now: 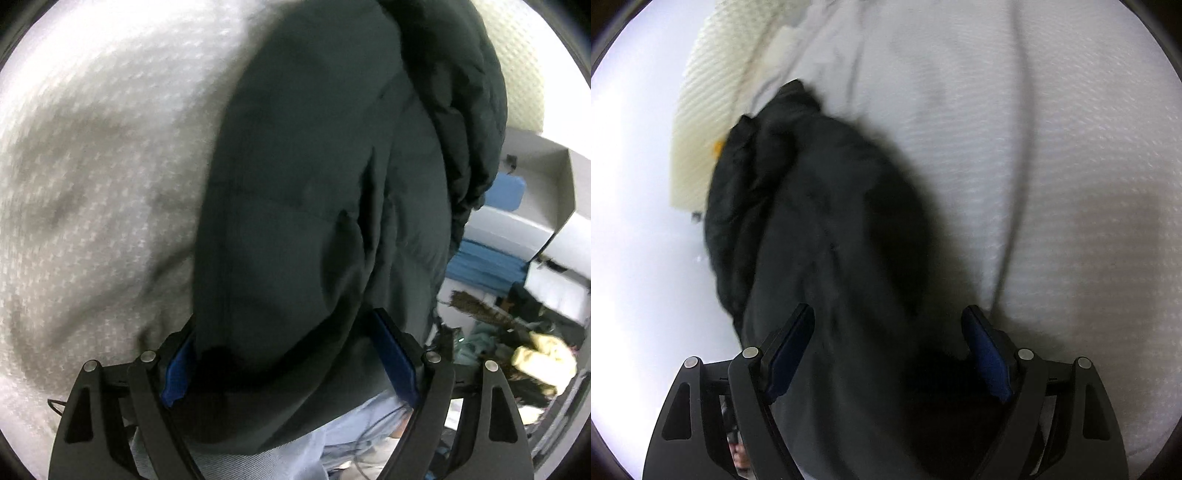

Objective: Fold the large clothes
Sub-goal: 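Close both grippers on the black jacket hem, then lift the hem with both grippers and fold it over toward the collar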

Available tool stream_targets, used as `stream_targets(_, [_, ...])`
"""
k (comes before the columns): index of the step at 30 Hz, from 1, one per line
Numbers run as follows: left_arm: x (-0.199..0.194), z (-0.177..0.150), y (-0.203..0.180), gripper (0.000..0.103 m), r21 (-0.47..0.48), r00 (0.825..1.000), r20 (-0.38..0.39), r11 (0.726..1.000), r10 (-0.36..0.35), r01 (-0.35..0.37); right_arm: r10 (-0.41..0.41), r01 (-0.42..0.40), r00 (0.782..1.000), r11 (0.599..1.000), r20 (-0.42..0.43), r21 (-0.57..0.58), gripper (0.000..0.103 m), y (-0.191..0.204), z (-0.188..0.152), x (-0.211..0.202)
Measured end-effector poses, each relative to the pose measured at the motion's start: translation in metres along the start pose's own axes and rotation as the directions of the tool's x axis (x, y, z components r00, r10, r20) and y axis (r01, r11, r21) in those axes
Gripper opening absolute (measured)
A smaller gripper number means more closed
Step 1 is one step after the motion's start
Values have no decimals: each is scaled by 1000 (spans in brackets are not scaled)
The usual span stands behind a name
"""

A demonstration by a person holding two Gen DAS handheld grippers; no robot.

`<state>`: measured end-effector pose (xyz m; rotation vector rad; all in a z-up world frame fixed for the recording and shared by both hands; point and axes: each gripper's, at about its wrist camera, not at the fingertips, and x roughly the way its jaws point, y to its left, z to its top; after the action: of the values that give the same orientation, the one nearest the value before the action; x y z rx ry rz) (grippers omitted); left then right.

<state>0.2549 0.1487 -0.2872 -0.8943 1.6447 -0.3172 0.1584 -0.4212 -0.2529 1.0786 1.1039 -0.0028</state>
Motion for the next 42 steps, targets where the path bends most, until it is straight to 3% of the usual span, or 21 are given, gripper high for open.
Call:
stream_targets(3, [9, 1, -15, 86, 46, 999, -32, 999, 25, -23, 5, -5, 999, 1000, -38, -21, 82, 5, -1, 9])
stream_targets(7, [14, 5, -24, 84, 34, 999, -32, 999, 33, -32, 176, -178, 975, 984, -134, -3, 83, 14, -4, 21])
stream_targets(15, [14, -4, -44, 82, 115, 1000, -15, 993, 5, -4, 295, -310, 943, 947, -151, -86, 82, 44, -7, 20])
stream_targets(19, [11, -5, -44, 71, 113, 999, 13, 993, 32, -33, 318, -343, 933, 928, -166, -147, 82, 54, -11, 15])
stream_targets(22, [11, -2, -44, 58, 80, 999, 38, 996, 23, -26, 298, -324, 939, 933, -172, -155, 79, 52, -10, 18])
stream_targets(24, [11, -3, -42, 49, 86, 998, 59, 996, 22, -27, 239, -271, 954, 947, -182, -176, 72, 54, -9, 28])
stream_targets(26, [7, -5, -46, 34, 105, 996, 89, 994, 19, -28, 179, -216, 967, 952, -181, -217, 52, 51, -9, 26])
stream_targets(31, [-10, -21, -58, 16, 184, 979, 202, 983, -11, -27, 134, -174, 980, 936, -148, -306, 19, 58, -14, 18])
stream_targets(35, [-23, -36, -69, 10, 251, 953, 290, 968, -93, 18, 204, -232, 972, 898, -113, -373, 12, 69, -19, -6])
stream_targets(38, [-38, -44, -68, 8, 265, 939, 310, 962, -149, 65, 250, -265, 964, 869, -92, -418, 10, 81, -25, -26])
stream_targets(42, [-69, -58, -79, 6, 309, 914, 344, 945, -214, 105, 335, -341, 937, 816, -99, -467, 9, 96, -35, -55])
